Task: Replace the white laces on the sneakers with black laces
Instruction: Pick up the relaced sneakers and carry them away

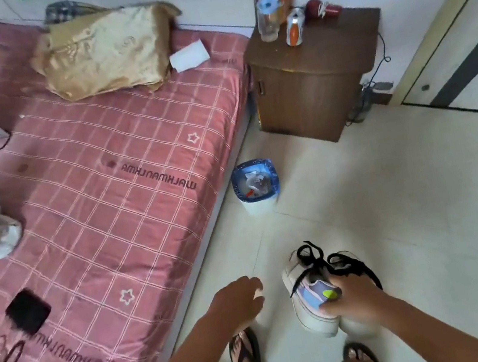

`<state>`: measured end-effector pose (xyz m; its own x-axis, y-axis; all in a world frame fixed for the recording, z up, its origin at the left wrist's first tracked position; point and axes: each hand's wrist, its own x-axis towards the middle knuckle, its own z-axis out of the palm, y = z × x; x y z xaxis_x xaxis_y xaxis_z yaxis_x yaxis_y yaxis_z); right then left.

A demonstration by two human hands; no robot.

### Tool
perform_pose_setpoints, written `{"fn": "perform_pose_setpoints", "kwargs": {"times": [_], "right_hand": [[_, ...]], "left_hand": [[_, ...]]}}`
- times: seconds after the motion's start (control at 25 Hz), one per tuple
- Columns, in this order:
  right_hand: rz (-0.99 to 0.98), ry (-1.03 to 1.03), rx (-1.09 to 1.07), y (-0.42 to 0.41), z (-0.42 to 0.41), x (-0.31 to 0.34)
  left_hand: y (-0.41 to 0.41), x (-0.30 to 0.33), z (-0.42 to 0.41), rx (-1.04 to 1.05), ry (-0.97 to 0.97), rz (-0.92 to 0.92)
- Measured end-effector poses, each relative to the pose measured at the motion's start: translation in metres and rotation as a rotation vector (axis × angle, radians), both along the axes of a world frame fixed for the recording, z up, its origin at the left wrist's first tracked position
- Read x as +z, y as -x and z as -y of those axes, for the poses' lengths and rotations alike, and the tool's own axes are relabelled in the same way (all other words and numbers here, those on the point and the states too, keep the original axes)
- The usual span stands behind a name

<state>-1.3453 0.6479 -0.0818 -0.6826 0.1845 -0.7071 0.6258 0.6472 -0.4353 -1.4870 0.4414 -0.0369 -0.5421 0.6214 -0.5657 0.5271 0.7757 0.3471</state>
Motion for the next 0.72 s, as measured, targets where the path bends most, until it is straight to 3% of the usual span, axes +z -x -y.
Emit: {"fn": "perform_pose_setpoints", "kwargs": {"times": [0.16,0.4,0.56,0.72], "right_hand": [[-0.168,-0.138,0.282,0.017,0.013,0.079],[-0.359,-0.142,0.756,-0.004,0.051,0.130],[-0.400,-0.089,1.036,-0.033,0.118,0.160],[-0.287,-0.010,1.313,-0.090,0.217,0.174]], "left_hand": [[-0.034,0.091,0.053,0.275,-0.113,-0.238],[-0.179,0.128,0.092,0.905,-0.254,-0.184],[-0.272,0.148,0.118,1.214,-0.262,-0.316],[-0.364,0.153,0.144,1.241,-0.385,-0.303]]}}
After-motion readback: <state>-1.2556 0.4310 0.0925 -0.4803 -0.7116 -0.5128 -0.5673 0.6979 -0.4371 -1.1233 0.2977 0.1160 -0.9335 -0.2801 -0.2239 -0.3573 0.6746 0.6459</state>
